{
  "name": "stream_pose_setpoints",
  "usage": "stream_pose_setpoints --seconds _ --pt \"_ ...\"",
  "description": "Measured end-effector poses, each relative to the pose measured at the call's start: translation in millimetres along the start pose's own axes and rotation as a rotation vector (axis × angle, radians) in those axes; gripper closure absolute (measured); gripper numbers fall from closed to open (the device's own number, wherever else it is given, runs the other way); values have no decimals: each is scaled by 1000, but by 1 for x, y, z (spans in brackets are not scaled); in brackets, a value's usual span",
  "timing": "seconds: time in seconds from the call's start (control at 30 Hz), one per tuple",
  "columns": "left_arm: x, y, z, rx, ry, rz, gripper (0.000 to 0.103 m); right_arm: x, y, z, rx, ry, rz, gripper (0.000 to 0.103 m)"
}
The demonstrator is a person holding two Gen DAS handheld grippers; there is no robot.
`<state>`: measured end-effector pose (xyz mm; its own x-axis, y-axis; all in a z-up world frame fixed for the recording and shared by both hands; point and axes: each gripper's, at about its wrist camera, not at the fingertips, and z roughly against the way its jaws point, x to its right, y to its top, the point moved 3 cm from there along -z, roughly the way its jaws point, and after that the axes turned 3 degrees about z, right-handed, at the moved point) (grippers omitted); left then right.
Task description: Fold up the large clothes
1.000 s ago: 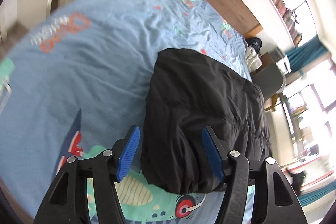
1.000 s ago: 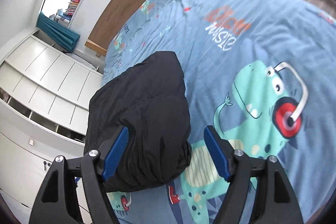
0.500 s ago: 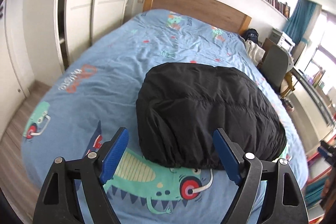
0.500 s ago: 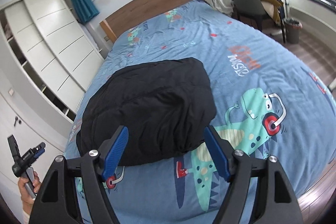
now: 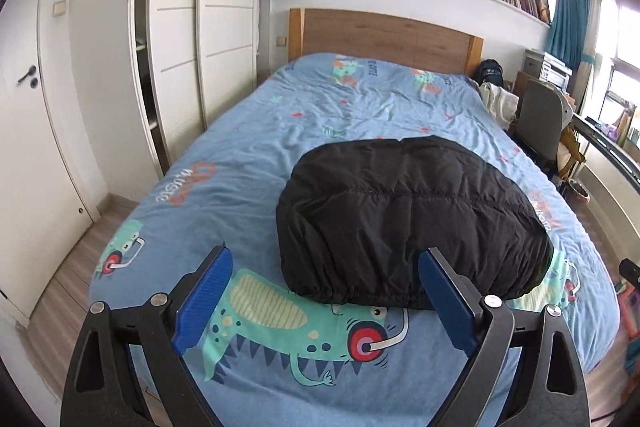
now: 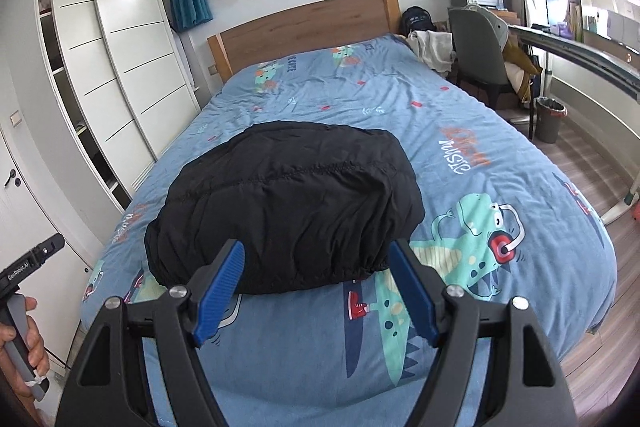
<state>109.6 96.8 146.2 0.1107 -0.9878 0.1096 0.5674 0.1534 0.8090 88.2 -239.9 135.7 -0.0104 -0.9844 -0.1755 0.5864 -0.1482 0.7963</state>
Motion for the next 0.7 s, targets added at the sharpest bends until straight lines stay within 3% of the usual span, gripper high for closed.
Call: stream_pose_setpoints --seconds 0.13,0.5,0.57,0.7 --pt "6 -3 10 16 20 -10 3 -13 -3 10 16 -14 37 29" --pt "22 -18 30 34 73 -47 1 -41 -20 22 27 -36 107 29" --pt "25 -20 34 35 88 -48 1 -47 -25 23 24 -49 109 15" --pt "30 -25 43 34 110 -57 1 -56 -33 30 45 -46 105 11"
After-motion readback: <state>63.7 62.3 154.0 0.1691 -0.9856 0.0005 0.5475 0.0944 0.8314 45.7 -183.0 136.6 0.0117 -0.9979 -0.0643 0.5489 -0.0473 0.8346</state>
